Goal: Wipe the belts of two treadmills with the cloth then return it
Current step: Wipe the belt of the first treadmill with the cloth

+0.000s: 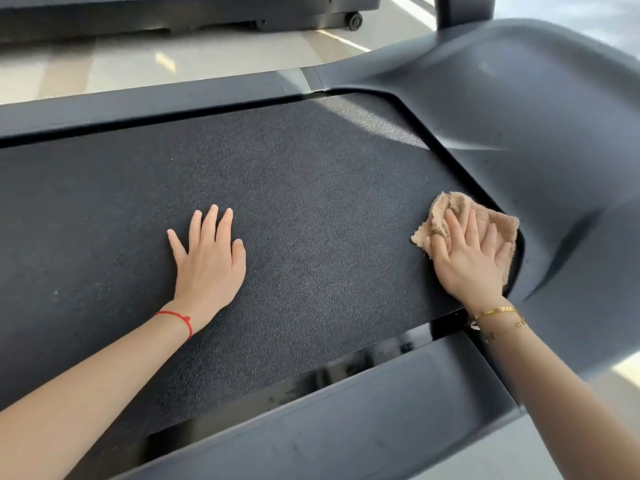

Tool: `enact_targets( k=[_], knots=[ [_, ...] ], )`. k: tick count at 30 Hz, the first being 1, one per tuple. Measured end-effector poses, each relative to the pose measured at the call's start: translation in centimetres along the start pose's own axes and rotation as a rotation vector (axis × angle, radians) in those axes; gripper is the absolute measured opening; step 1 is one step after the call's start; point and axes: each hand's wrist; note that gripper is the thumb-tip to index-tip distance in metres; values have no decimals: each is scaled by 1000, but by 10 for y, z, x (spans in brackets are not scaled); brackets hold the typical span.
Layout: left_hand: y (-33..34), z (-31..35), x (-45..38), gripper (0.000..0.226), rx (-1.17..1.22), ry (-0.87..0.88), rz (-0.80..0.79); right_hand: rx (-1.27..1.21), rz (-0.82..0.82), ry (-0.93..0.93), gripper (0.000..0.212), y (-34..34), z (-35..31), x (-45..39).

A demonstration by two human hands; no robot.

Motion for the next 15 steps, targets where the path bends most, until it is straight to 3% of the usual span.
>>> enact_targets(
  k=[7,15],
  knots=[
    [5,26,-38,57,0,18,0,84,-4,-132,55,2,-25,-42],
    [11,35,-53,59,-20,2,23,111,-50,-407,54,14,-109,-119]
  ],
)
Point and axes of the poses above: each hand's wrist, its own x-axis away from the middle knuckle, its own y-axis out of the palm, z = x × y, and after that the axes turned 5 degrees about -z, right-handed
